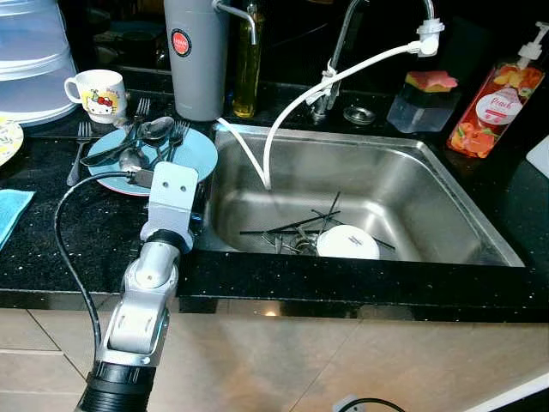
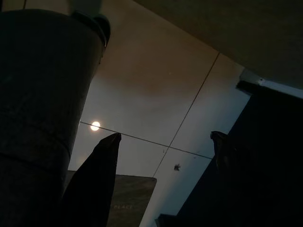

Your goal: Kitchen organization

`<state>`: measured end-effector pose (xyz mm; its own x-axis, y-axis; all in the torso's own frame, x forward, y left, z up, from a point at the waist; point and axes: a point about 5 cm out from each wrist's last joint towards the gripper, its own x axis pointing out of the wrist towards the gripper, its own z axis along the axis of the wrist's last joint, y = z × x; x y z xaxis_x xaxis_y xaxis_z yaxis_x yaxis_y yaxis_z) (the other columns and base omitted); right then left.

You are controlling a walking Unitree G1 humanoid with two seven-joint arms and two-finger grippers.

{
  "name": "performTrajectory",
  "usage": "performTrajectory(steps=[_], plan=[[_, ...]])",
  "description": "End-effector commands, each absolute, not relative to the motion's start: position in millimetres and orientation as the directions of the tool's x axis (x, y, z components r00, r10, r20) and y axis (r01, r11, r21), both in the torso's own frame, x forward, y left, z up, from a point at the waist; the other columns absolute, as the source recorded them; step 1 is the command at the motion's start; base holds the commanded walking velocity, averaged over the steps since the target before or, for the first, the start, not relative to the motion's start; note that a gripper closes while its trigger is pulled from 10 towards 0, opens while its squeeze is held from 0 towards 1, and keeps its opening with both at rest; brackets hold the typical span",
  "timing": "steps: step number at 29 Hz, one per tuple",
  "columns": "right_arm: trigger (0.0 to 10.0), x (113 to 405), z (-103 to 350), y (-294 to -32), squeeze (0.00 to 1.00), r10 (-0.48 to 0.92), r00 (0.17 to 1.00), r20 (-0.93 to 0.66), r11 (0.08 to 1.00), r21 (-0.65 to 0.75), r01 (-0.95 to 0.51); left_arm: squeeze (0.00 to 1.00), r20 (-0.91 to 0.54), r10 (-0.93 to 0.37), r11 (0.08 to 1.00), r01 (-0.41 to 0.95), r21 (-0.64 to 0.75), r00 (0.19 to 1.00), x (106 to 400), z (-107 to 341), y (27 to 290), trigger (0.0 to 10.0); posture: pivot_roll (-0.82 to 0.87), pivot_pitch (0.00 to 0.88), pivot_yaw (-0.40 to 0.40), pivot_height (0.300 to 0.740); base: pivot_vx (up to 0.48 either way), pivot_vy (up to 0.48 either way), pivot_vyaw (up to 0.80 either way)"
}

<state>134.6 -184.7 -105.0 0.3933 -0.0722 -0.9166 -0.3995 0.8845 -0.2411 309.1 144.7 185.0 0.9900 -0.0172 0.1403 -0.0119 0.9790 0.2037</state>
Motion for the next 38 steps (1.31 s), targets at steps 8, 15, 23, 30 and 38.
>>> performTrajectory(steps=[8, 15, 23, 30, 38], plan=[[10.0, 131, -106, -188, 0.0, -0.079, 0.383, -0.92, 0.885, -0.242, -0.398, 0.0, 0.086, -0.002, 0.983, -0.014, 0.181, 0.996, 307, 171, 146, 10.0, 0.22, 0.005, -0.094, 0.74, 0.0, 0.0, 0.0], [10.0, 131, -106, -189, 0.0, -0.079, 0.385, -0.92, 0.885, -0.242, -0.398, 0.0, 0.1, -0.01, 0.984, -0.008, 0.18, 0.995, 308, 173, 143, 10.0, 0.22, 0.007, -0.097, 0.74, 0.0, 0.0, 0.0], [10.0, 130, -106, -189, 0.0, -0.079, 0.381, -0.921, 0.887, -0.239, -0.394, 0.0, 0.115, -0.02, 0.985, 0.0, 0.172, 0.993, 310, 178, 141, 10.0, 0.22, 0.013, -0.095, 0.74, 0.0, 0.0, 0.0], [10.0, 130, -106, -190, 0.0, -0.08, 0.381, -0.921, 0.889, -0.239, -0.39, 0.0, 0.123, -0.03, 0.984, 0.007, 0.176, 0.992, 311, 180, 138, 10.0, 0.22, 0.026, -0.096, 0.74, 0.0, 0.0, 0.0], [10.0, 131, -106, -190, 0.0, -0.078, 0.379, -0.922, 0.887, -0.238, -0.395, 0.0, 0.129, -0.028, 0.985, 0.005, 0.174, 0.991, 311, 182, 138, 10.0, 0.22, 0.031, -0.102, 0.74, 0.0, 0.0, 0.0]])
